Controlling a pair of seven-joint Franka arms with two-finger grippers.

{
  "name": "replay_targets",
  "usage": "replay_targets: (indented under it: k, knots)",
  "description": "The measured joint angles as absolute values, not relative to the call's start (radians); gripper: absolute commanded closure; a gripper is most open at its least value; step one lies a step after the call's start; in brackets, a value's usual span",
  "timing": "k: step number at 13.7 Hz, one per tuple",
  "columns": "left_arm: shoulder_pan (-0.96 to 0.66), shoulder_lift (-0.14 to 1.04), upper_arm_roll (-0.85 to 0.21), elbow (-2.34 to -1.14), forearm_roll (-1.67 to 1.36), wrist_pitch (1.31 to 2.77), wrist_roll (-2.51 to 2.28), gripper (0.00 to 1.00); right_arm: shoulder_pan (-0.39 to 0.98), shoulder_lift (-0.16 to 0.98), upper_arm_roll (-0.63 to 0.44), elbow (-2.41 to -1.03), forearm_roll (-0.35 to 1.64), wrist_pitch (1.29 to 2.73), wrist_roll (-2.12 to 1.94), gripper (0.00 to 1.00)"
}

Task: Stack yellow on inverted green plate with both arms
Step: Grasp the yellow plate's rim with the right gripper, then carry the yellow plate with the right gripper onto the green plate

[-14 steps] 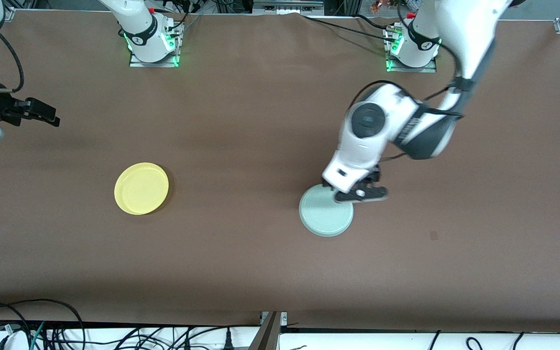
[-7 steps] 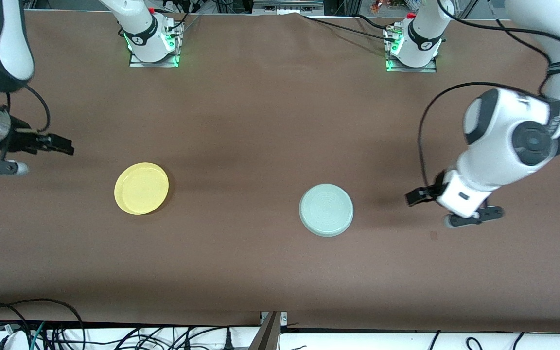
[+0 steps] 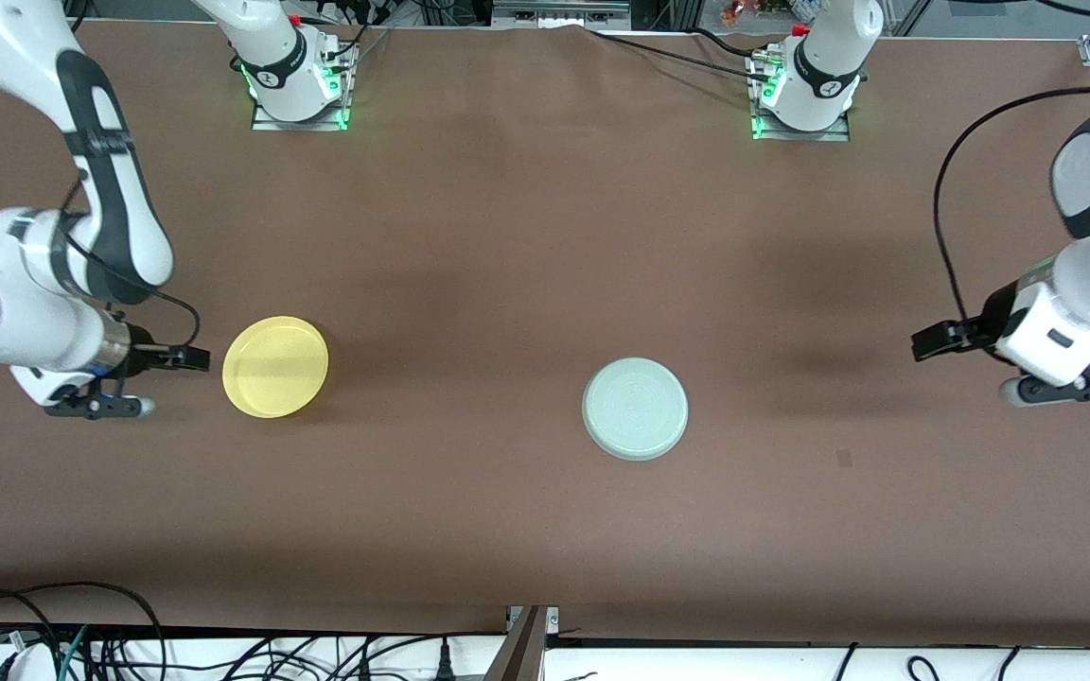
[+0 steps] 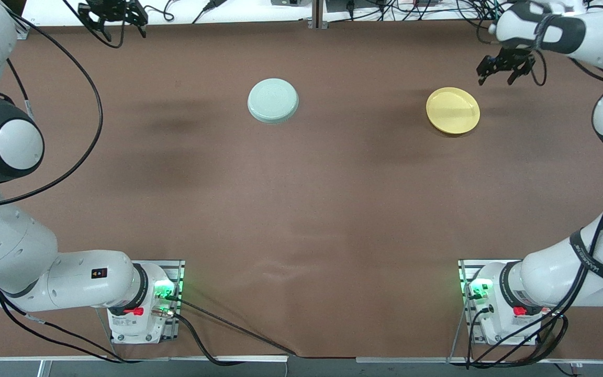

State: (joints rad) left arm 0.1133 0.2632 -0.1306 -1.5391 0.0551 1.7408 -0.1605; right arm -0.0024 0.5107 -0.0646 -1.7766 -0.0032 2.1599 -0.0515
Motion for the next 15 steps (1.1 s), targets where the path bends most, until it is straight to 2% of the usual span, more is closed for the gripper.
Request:
replay_targets:
  k: [2,3,4,5,7,11,13,15]
  knots:
    - [0.114,0.229,-0.103,-1.540,0.055,1.687,-0.126,0.00,-0.002,0.580,-0.060,-1.792,-0.003,2.233,-0.052,0.34]
    - [0.114,0.213,-0.093,-1.540,0.055,1.670,-0.115,0.00,-0.002,0.600,-0.057,-1.807,0.001,2.270,-0.052,0.54]
    - [0.114,0.198,-0.090,-1.540,0.055,1.662,-0.109,0.00,-0.002,0.611,-0.056,-1.822,0.007,2.300,-0.052,0.80]
    - [0.114,0.187,-0.091,-1.540,0.055,1.658,-0.108,0.00,-0.002,0.616,-0.056,-1.834,0.012,2.314,-0.052,0.95]
    - [0.112,0.175,-0.092,-1.540,0.055,1.649,-0.108,0.00,-0.002,0.615,-0.055,-1.839,0.016,2.318,-0.052,1.00]
    - [0.111,0.176,-0.093,-1.547,0.055,1.641,-0.107,0.00,-0.002,0.607,-0.046,-1.838,0.030,2.310,-0.052,1.00]
    - [0.111,0.178,-0.093,-1.547,0.053,1.641,-0.107,0.00,-0.002,0.584,-0.037,-1.826,0.108,2.264,-0.053,1.00]
    - [0.111,0.178,-0.093,-1.547,0.041,1.641,-0.107,0.00,-0.001,0.559,-0.010,-1.771,0.223,2.157,-0.054,1.00]
